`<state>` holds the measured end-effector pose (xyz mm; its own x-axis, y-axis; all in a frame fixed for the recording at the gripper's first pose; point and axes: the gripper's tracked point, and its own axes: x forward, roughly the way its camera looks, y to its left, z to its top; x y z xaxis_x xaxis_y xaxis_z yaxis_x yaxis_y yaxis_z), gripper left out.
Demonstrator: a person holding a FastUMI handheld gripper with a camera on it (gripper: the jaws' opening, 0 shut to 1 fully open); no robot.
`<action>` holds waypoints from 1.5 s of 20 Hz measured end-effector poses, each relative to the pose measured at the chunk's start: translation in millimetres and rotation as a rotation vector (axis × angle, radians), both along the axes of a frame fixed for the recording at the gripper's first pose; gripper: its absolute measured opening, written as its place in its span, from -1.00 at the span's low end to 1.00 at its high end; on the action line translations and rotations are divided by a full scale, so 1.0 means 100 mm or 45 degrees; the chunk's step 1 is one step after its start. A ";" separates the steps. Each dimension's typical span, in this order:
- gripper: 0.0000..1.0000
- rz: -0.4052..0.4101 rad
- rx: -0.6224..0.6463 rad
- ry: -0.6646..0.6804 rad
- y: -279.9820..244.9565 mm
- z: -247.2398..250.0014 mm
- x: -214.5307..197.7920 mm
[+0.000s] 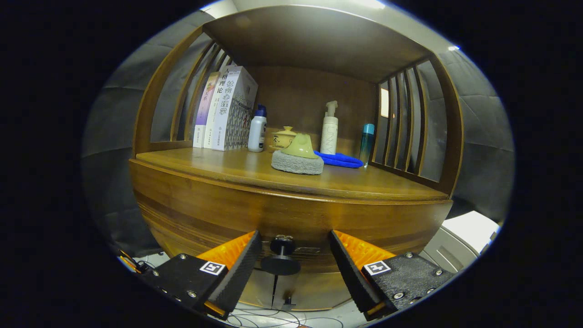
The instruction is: Pull open the drawer, take out the items inside it, and place them on the countertop above the cabinet.
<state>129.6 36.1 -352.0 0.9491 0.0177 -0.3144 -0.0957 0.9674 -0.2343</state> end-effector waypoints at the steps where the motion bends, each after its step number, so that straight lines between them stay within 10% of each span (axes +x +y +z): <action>1: 0.89 0.008 -0.010 -0.018 -0.02 0.08 0.01; 17: 0.89 -0.121 0.083 -0.490 -0.75 2.79 -0.23; 30: 0.89 0.003 0.090 -0.449 -0.57 3.36 -0.84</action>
<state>45.5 -20.4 -15.7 0.9990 0.0299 0.0343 -0.0230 0.9823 -0.1858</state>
